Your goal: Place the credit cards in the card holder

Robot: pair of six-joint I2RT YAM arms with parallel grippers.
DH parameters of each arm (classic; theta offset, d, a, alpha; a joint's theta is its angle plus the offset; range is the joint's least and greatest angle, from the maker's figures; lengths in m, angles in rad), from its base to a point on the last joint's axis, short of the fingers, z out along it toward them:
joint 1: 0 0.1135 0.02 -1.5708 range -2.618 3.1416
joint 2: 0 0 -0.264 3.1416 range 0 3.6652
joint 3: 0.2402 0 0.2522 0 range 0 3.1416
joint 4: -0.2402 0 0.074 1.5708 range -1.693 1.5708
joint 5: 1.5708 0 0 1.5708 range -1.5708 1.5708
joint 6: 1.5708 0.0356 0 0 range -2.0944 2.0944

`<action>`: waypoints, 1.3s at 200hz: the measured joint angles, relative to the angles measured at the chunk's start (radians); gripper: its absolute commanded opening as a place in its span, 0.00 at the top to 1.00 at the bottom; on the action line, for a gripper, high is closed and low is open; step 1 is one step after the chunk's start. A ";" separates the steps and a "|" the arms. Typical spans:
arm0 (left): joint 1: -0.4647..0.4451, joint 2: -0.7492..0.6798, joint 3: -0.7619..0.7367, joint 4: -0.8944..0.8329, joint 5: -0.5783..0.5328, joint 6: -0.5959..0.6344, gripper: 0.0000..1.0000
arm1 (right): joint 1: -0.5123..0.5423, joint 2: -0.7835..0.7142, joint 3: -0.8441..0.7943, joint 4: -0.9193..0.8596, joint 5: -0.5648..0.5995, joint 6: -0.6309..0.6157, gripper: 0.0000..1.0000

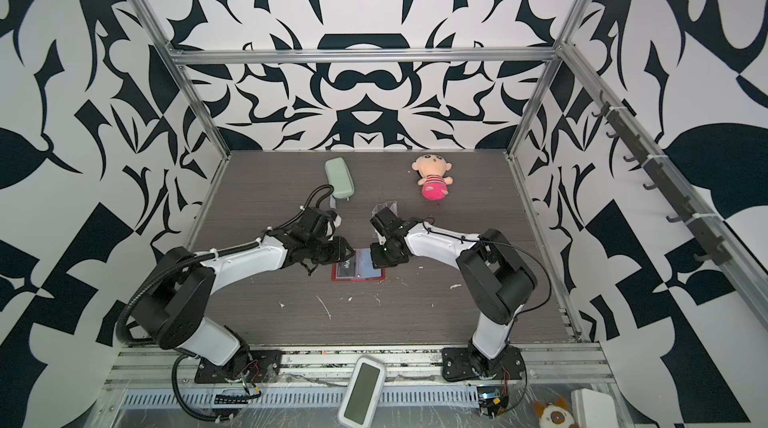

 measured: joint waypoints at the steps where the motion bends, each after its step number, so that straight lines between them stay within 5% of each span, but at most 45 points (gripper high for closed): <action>1: -0.001 0.002 0.001 0.001 0.001 0.000 0.58 | 0.000 0.001 0.000 0.000 0.000 0.000 0.99; 220: -0.011 0.218 0.071 0.135 0.193 -0.068 0.75 | -0.003 0.030 -0.003 0.006 -0.022 0.000 1.00; 260: -0.011 0.223 0.071 0.138 0.198 -0.076 0.89 | -0.003 0.029 -0.003 0.006 -0.021 0.000 1.00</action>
